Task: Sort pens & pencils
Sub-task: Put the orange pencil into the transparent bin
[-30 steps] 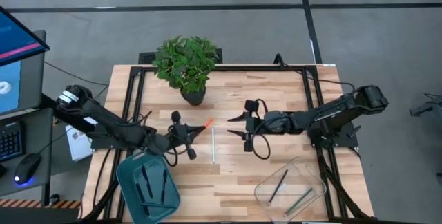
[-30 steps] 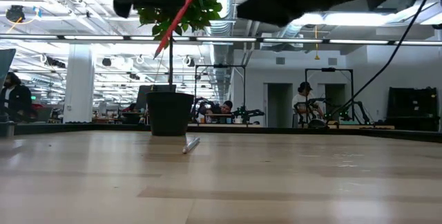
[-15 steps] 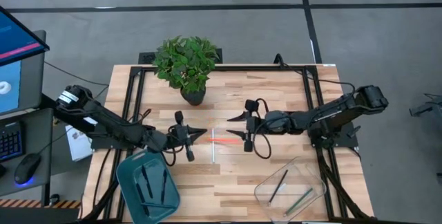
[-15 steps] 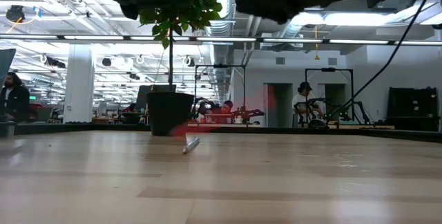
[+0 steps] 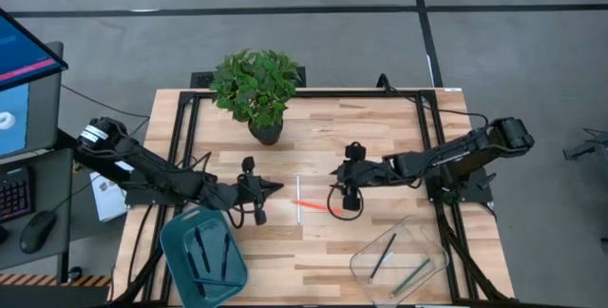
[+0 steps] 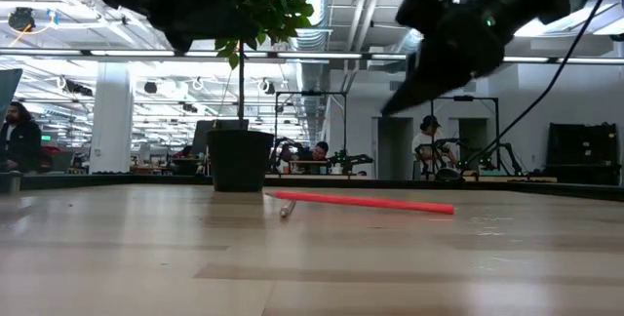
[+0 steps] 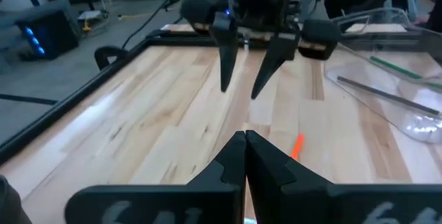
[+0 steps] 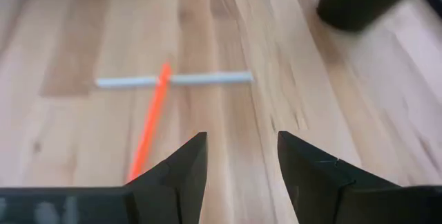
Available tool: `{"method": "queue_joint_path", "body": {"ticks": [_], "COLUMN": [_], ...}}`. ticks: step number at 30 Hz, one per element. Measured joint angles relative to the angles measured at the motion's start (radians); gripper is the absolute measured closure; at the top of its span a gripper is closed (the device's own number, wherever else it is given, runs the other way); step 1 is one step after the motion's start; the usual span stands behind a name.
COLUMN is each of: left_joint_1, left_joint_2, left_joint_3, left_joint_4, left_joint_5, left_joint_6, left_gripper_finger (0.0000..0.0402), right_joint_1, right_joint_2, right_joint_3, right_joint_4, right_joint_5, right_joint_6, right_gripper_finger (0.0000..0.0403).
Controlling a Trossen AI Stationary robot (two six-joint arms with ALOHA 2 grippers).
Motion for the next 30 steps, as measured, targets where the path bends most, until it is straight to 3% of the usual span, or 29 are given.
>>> {"method": "queue_joint_path", "body": {"ticks": [10, 19, 30], "left_joint_1": [0.000, 0.000, 0.000], "left_joint_2": [0.000, 0.000, 0.000], "left_joint_3": [0.000, 0.000, 0.000], "left_joint_4": [0.028, 0.032, 0.032], "left_joint_5": [-0.018, -0.018, -0.017], "left_joint_6": [0.019, 0.027, 0.017], "left_gripper_finger": [0.0401, 0.0401, 0.0401], "right_joint_1": [0.037, 0.060, 0.078], "right_joint_2": [0.029, 0.199, 0.296], "right_joint_3": [-0.001, -0.001, -0.001], "right_joint_4": [-0.034, 0.136, 0.268], "right_joint_5": [-0.105, -0.104, -0.067], "right_joint_6": [0.147, 0.229, 0.337], "right_gripper_finger": [0.0204, 0.0204, 0.0204]}}
